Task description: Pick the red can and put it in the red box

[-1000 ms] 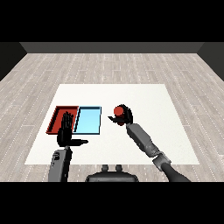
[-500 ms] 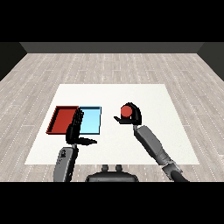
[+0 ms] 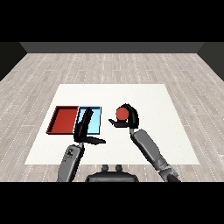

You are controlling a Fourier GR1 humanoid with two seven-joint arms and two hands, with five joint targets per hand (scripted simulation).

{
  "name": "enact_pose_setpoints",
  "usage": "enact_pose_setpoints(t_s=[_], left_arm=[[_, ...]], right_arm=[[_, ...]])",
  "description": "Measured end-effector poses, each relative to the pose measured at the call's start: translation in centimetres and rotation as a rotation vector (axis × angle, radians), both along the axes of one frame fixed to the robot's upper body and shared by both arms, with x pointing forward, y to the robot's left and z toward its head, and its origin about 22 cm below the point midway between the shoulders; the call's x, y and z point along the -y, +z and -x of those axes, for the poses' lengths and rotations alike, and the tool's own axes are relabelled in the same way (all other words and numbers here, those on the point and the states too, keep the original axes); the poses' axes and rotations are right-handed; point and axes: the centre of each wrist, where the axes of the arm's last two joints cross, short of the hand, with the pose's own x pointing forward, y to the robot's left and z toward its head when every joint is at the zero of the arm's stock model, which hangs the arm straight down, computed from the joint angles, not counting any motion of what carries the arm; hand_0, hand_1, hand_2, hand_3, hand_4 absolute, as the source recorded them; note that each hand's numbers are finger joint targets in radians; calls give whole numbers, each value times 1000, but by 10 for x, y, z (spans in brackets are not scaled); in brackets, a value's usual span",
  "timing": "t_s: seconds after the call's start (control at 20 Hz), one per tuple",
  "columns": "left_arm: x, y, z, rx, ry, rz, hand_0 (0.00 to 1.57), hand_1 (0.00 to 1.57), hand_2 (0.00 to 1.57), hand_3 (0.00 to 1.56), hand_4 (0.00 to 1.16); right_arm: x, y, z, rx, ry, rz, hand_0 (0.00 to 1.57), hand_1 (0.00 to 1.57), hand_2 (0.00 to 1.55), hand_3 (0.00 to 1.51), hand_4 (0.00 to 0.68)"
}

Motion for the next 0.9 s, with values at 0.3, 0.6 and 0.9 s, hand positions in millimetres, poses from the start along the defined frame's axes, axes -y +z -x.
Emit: enact_pose_setpoints(t_s=[0.3,0.6,0.9], left_arm=[[21,-6,-14,-49,-19,-22,0,0,0,0,0],[38,-19,-19,-94,-39,-35,0,0,0,0,0],[47,-36,-17,-132,-52,-27,0,0,0,0,0]], right_arm=[[-1,1,9,46,16,-4,1441,1441,1426,1394,618],[-5,14,18,81,39,-12,1449,1449,1442,1397,647],[-13,8,24,102,57,-17,1466,1466,1441,1393,654]])
